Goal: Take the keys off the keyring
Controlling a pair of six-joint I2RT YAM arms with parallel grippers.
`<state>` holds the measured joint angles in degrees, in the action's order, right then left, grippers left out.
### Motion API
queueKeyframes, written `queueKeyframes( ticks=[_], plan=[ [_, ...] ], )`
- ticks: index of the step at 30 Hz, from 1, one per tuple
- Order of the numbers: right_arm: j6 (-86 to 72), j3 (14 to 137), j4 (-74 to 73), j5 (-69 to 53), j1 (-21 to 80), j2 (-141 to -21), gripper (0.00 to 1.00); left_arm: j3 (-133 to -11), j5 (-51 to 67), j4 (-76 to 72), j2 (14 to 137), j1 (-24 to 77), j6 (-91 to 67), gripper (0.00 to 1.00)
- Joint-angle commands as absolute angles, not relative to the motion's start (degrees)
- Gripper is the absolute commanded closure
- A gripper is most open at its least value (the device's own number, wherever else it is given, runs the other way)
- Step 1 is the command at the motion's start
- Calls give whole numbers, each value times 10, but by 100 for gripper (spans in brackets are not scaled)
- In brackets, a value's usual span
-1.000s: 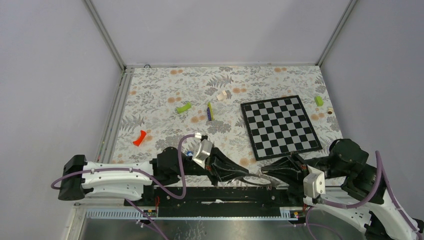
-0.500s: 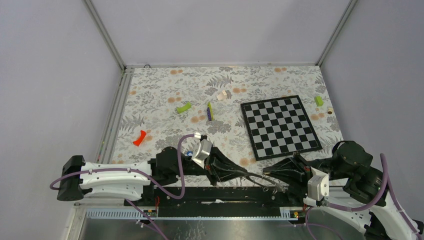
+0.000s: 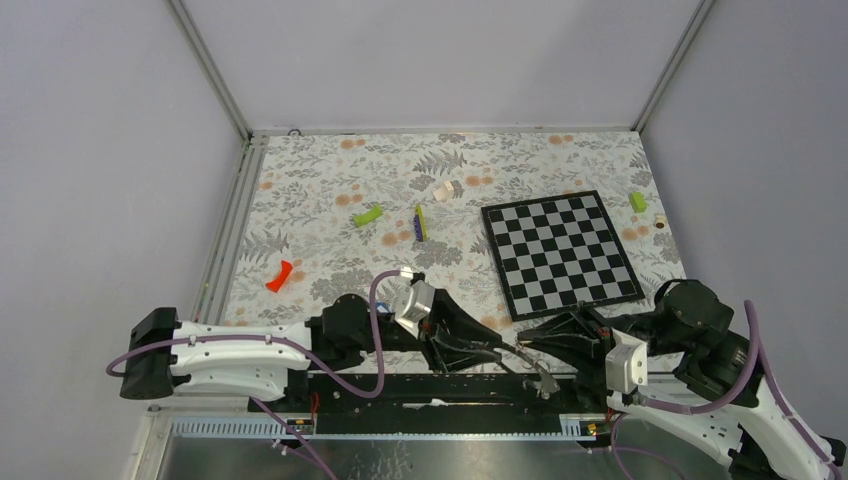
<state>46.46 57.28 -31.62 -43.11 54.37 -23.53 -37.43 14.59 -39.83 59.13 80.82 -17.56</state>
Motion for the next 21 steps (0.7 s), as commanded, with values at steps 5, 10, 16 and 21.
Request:
queueKeyframes(
  ticks=[5, 10, 16, 21],
  plan=[
    [453, 569, -250, -449, 545, -242, 100, -408, 167, -461, 614, 810, -167, 61],
    [458, 568, -251, -462, 545, -246, 100, -412, 180, -476, 627, 810, -170, 58],
    [471, 569, -257, -480, 545, -250, 100, -423, 186, -481, 642, 810, -166, 55],
    [471, 572, -257, -486, 544, -254, 100, -430, 189, -486, 658, 810, -163, 54]
  ],
)
